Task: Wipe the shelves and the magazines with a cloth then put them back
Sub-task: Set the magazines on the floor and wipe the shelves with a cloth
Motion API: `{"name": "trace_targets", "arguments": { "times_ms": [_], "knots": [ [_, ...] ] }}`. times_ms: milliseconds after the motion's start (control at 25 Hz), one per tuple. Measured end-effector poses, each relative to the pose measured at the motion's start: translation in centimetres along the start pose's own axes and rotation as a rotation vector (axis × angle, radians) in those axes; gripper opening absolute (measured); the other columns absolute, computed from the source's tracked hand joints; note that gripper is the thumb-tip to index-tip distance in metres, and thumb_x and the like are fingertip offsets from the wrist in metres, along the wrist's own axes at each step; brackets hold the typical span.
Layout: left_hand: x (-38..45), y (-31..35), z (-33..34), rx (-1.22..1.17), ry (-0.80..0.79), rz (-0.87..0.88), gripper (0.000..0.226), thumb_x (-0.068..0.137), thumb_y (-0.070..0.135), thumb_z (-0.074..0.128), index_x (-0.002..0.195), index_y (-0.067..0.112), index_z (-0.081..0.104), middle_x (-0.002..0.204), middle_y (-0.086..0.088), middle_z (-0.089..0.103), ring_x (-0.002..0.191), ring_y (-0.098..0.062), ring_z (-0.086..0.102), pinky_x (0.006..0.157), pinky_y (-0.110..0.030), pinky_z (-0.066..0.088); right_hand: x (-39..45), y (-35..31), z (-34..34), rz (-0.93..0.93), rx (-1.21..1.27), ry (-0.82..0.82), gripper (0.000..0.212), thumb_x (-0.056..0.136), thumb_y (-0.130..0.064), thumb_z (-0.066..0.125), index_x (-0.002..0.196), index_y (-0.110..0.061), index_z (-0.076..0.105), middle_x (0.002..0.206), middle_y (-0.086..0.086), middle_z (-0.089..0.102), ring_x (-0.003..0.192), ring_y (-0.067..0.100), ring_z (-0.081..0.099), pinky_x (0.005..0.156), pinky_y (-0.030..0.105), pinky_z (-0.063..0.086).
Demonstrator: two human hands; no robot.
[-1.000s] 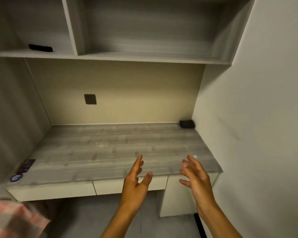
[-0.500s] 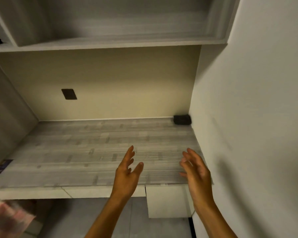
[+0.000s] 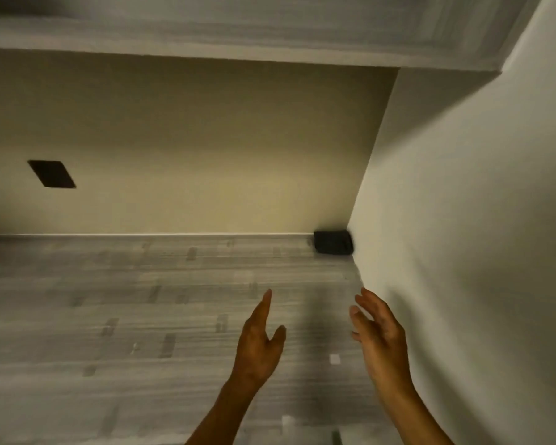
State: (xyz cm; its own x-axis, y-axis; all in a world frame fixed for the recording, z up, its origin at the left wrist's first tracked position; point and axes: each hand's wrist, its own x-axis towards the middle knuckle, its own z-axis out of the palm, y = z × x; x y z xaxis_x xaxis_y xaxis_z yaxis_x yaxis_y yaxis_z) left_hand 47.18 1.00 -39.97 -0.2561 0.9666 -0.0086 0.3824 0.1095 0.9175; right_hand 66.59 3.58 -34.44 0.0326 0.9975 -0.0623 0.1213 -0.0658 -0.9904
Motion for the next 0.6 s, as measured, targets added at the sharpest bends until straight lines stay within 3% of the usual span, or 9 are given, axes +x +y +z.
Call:
{"name": "trace_targets", "arguments": {
  "times_ms": [160, 280, 400, 600],
  "knots": [
    [8.8, -5.5, 1.8, 0.139, -0.072, -0.008, 0.070, 0.092, 0.017, 0.060, 0.148, 0.028, 0.020, 0.153, 0.009, 0.025, 0.142, -0.013, 0.027, 0.113, -0.022, 0.022, 8.8, 3.5, 2.8, 0.003, -0.185, -0.008, 0.045, 0.091, -0.028, 0.062, 0.132, -0.040, 0.048, 0.134, -0.017, 0.051, 0.115, 0.008, 0.055, 0.077, 0.018, 0.048],
    [13.5, -8.6, 3.0, 0.193, -0.097, -0.041, 0.074, 0.090, 0.020, 0.064, 0.150, 0.022, 0.022, 0.154, 0.001, 0.028, 0.143, -0.017, 0.026, 0.115, -0.026, 0.022, 15.1, 5.8, 4.1, 0.024, -0.313, -0.047, 0.047, 0.092, -0.025, 0.061, 0.134, -0.038, 0.045, 0.138, -0.012, 0.049, 0.118, 0.012, 0.052, 0.081, 0.024, 0.048],
    [17.3, -12.3, 3.6, 0.274, -0.069, -0.126, 0.079, 0.088, 0.027, 0.066, 0.151, 0.025, 0.019, 0.157, -0.004, 0.024, 0.145, -0.020, 0.020, 0.116, -0.033, 0.022, 22.5, 8.6, 5.5, 0.001, -0.484, -0.124, 0.052, 0.092, -0.024, 0.062, 0.139, -0.033, 0.042, 0.143, -0.004, 0.047, 0.125, 0.017, 0.049, 0.095, 0.036, 0.049],
    [20.5, -17.2, 4.4, 0.845, -0.376, -0.217, 0.107, 0.070, 0.062, 0.071, 0.149, 0.044, 0.002, 0.159, -0.002, -0.018, 0.145, -0.032, -0.017, 0.112, -0.064, 0.003, 30.2, 14.7, 7.4, 0.015, -0.686, -0.210, 0.063, 0.089, -0.024, 0.064, 0.145, -0.030, 0.035, 0.146, 0.005, 0.043, 0.130, 0.026, 0.044, 0.105, 0.041, 0.041]
  ]
}}
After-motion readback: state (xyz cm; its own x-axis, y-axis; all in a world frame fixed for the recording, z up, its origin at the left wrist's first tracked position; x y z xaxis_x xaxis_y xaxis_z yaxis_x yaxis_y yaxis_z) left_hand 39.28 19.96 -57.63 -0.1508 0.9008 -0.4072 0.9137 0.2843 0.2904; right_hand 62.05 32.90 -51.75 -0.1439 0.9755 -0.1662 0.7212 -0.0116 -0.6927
